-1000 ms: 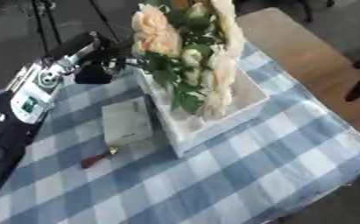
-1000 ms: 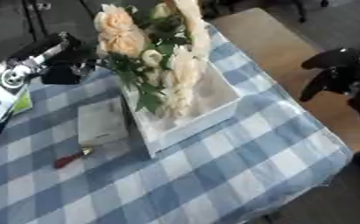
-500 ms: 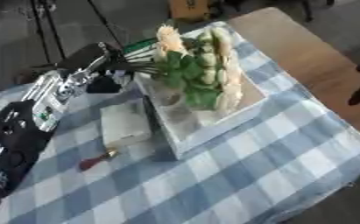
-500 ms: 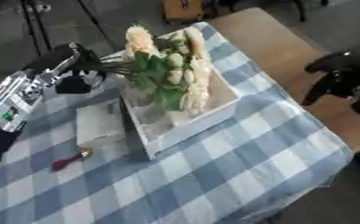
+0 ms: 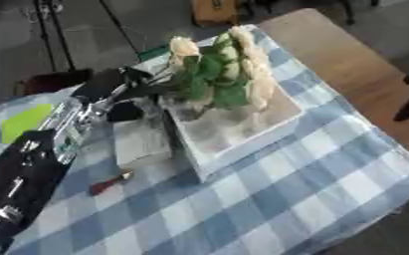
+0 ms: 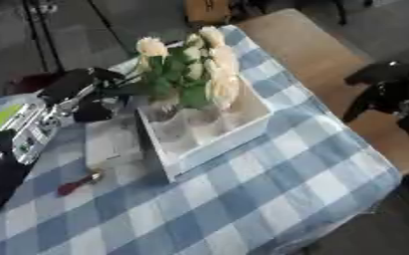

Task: Pick up objects on the table and place them in the box.

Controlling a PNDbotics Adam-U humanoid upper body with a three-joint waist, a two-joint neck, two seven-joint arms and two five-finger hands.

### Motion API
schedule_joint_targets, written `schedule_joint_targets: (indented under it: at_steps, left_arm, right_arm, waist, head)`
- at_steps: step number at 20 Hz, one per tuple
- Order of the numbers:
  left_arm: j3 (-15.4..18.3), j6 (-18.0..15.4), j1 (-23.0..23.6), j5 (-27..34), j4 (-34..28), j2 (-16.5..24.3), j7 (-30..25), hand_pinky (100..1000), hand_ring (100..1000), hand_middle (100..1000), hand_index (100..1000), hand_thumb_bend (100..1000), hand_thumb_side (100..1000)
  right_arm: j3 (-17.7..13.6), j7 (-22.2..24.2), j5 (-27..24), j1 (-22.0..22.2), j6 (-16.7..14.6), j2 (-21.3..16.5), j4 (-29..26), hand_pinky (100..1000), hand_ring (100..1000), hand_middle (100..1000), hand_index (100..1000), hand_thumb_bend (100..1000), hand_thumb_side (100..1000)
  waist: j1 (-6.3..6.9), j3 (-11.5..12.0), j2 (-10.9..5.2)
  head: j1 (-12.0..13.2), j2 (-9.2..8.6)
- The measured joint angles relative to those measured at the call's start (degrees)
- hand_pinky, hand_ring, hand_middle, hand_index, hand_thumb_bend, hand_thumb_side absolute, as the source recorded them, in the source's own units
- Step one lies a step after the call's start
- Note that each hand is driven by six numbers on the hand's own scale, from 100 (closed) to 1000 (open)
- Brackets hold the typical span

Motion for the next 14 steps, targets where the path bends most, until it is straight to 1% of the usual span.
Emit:
schedule_joint_targets:
  at_steps: [2, 4, 8, 10, 11, 12, 14]
  left_arm:
    - [0.0, -1.5, 0.0, 1.3, -0.1, -0.3, 1.0, 820, 871, 883, 930, 335, 1000]
    - [0.1, -3.0, 0.0, 2.9, -0.3, -0.3, 2.0, 814, 873, 883, 924, 301, 1000]
    - [0.3, -5.7, -0.1, 6.5, -3.0, -0.3, 4.5, 819, 873, 881, 921, 318, 1000]
    - [0.0, -6.5, -0.3, 8.4, -4.8, -0.2, 5.2, 825, 871, 881, 922, 371, 990]
    - [-0.4, -6.9, -0.6, 9.1, -5.6, 0.0, 5.4, 825, 871, 881, 922, 371, 990]
    - [-0.9, -7.3, -1.0, 9.5, -6.7, 0.2, 5.4, 837, 876, 887, 929, 404, 963]
    - [-2.0, -8.3, -1.3, 9.7, -9.1, 0.3, 4.9, 843, 876, 889, 933, 414, 962]
  right_arm:
    - [0.0, 0.0, 0.0, 0.1, 0.0, 0.0, 0.0, 577, 578, 738, 776, 100, 781]
    - [0.0, 0.0, 0.0, 0.1, 0.0, 0.1, 0.0, 577, 578, 738, 776, 100, 781]
    - [0.0, 0.0, 0.0, 0.1, -0.1, 0.3, 0.0, 577, 578, 738, 776, 100, 781]
    - [0.0, 0.0, 0.0, 0.1, -0.1, 0.3, 0.0, 577, 578, 738, 776, 100, 780]
    - [0.0, 0.0, 0.0, 0.1, -0.1, 0.3, 0.0, 577, 578, 738, 776, 100, 780]
    - [0.0, 0.0, 0.0, 0.1, -0.1, 0.3, 0.0, 577, 578, 738, 776, 100, 779]
    - [0.0, 0.0, 0.0, 0.1, -0.1, 0.3, 0.0, 578, 578, 738, 776, 100, 779]
  waist:
    - [-0.11, 0.1, 0.07]
    - [-0.13, 0.2, 0.08]
    - [-0.37, 0.2, 0.08]
    - [-0.39, 0.2, 0.08]
    - [-0.39, 0.2, 0.08]
    - [-0.39, 0.2, 0.08]
    - [-0.41, 0.1, 0.08]
  head:
    - [-0.2, 0.00]
    - [-0.3, 0.00]
    - [-0.4, 0.00]
    - [-0.4, 0.00]
    - [-0.4, -0.01]
    - [-0.4, -0.02]
    - [-0.4, -0.04]
